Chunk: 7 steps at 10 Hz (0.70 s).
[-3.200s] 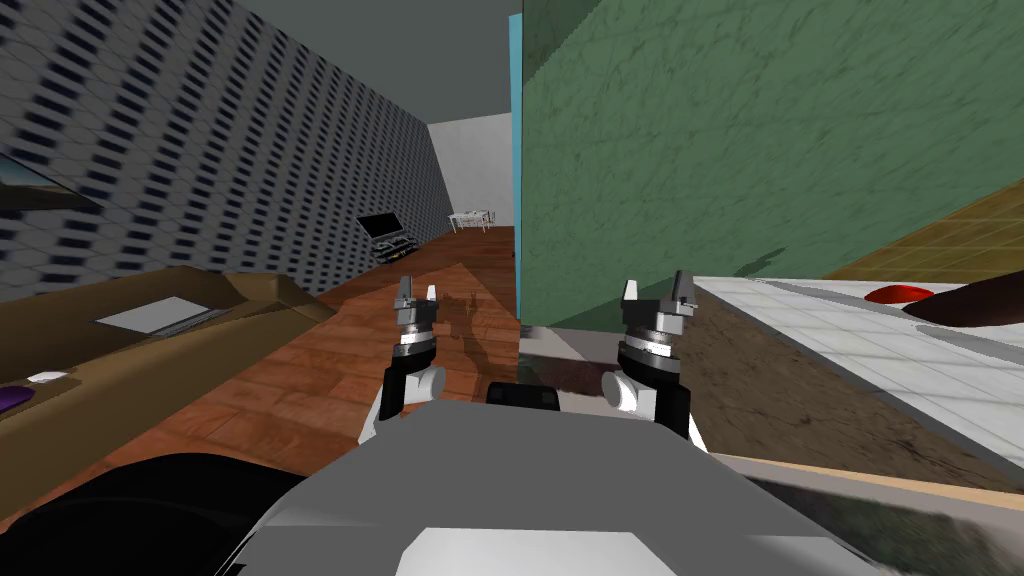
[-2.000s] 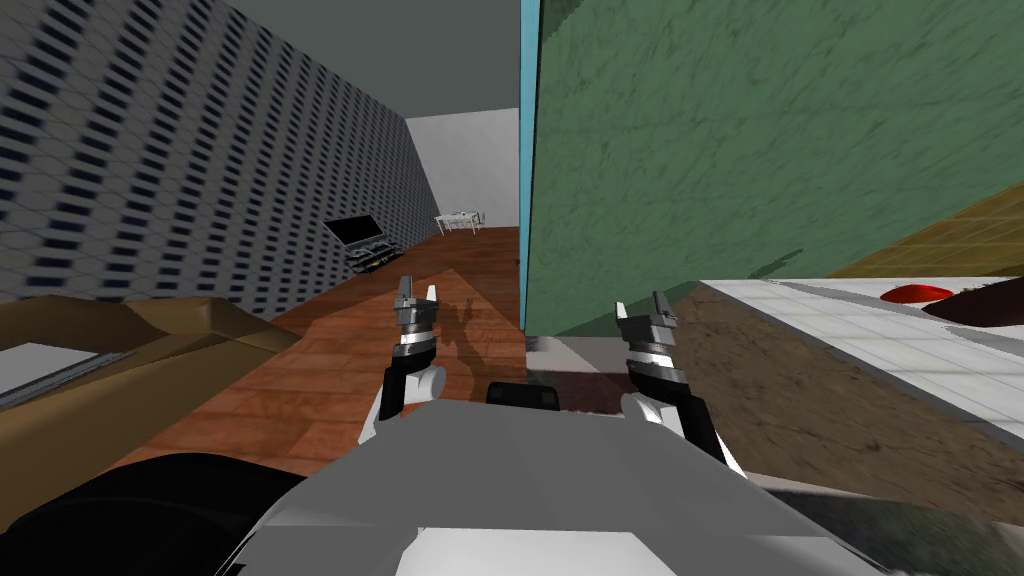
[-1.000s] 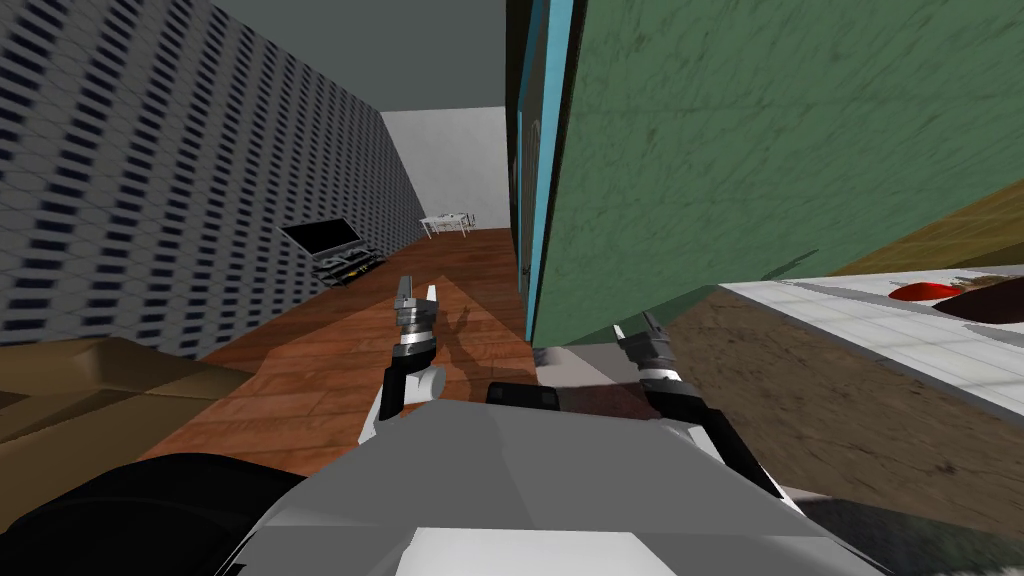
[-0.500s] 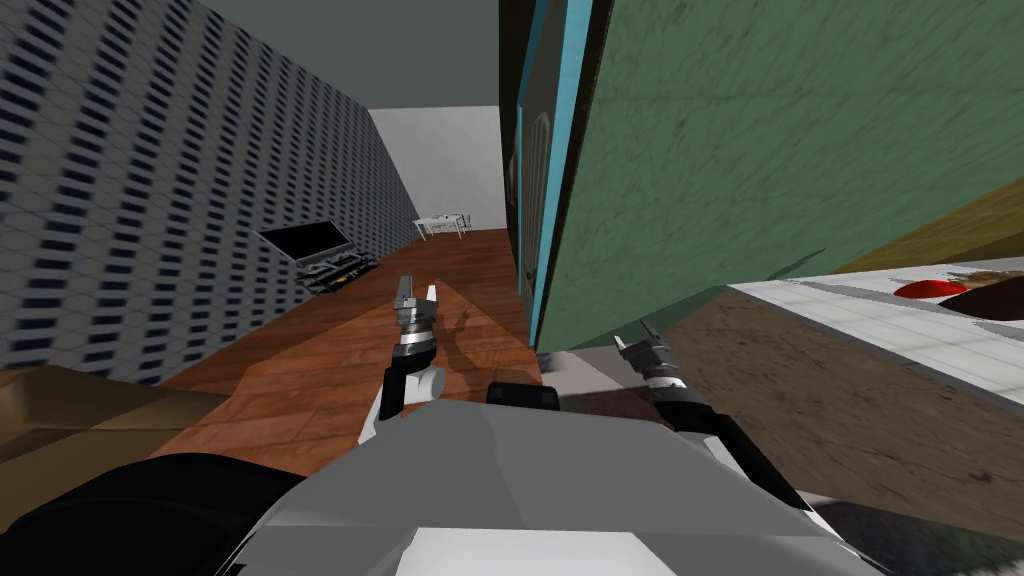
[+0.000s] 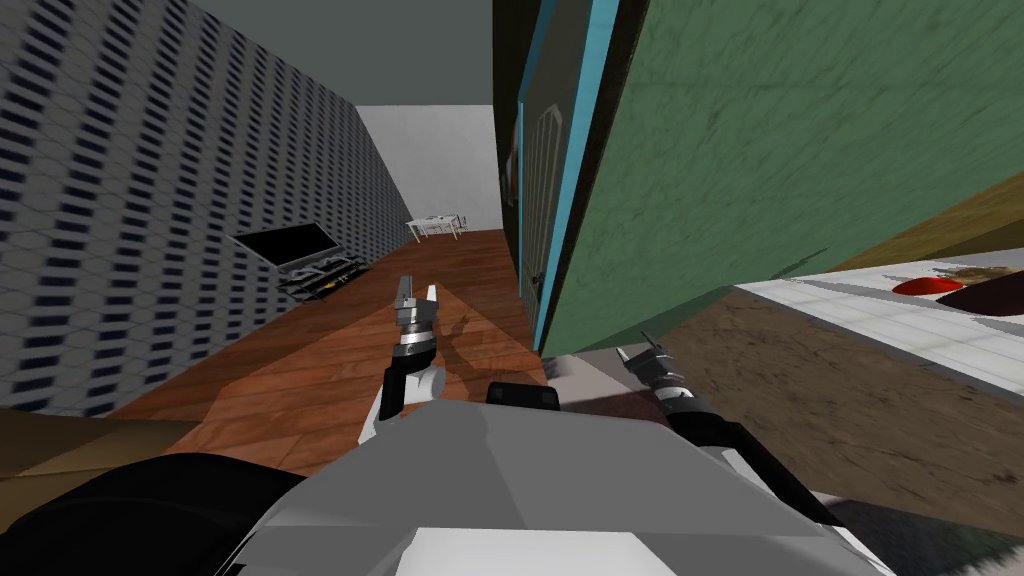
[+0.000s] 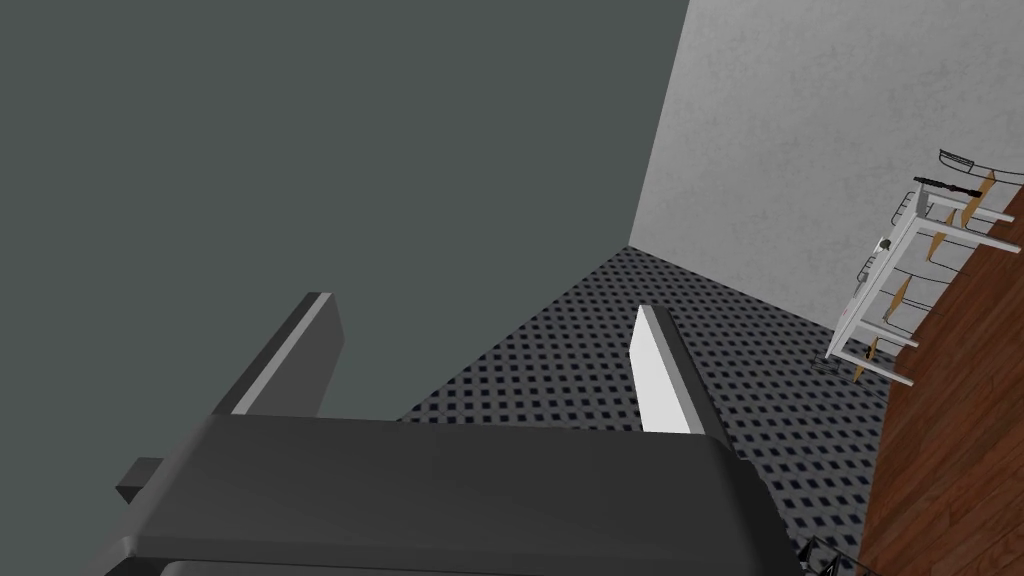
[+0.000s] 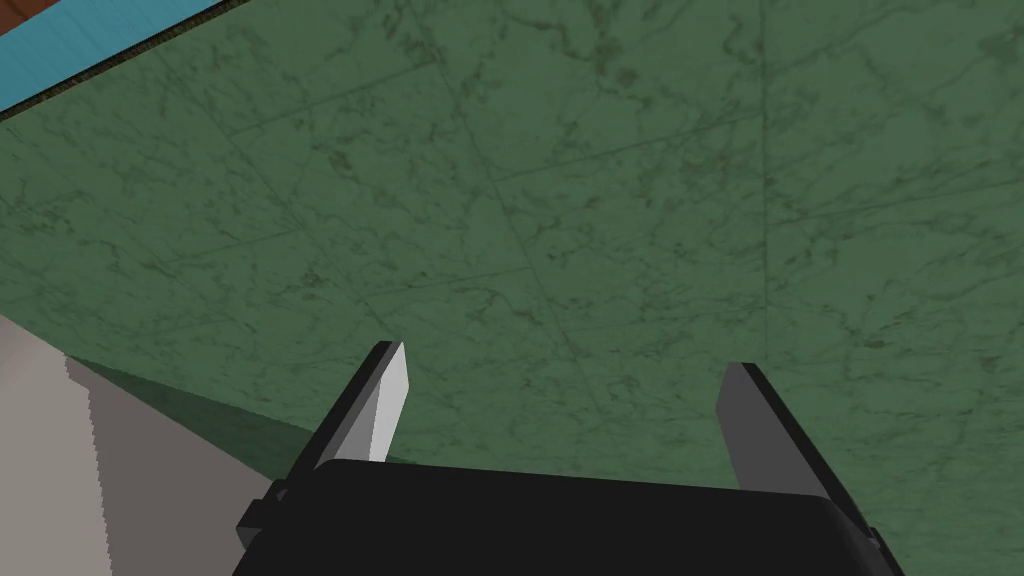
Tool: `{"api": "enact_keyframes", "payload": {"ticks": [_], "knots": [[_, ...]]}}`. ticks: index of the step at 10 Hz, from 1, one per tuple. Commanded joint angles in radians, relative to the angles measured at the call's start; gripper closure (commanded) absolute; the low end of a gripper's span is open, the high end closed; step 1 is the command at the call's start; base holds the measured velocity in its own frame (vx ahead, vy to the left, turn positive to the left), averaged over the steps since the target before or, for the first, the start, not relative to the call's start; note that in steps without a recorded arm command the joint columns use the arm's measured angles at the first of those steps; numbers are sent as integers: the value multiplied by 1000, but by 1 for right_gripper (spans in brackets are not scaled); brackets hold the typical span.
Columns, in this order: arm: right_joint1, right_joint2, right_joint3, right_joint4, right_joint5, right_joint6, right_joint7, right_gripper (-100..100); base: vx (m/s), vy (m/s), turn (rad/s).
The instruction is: Push the door open
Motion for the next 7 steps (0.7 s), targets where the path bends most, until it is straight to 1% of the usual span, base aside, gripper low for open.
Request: {"api": "enact_keyframes", "payload": {"ticks": [1, 3, 5, 6, 7], "knots": [[19, -33, -6, 5, -33, 29, -12, -100, 147, 160, -78], [47, -80, -11, 19, -79, 63, -29, -100, 161, 153, -92], [60, -103, -14, 25, -102, 80, -37, -100, 108, 131, -54], [74, -127, -16, 32, -125, 96, -46, -100, 106, 126, -71], [80, -139, -18, 35, -137, 105, -50, -100, 86, 116, -78]]}}
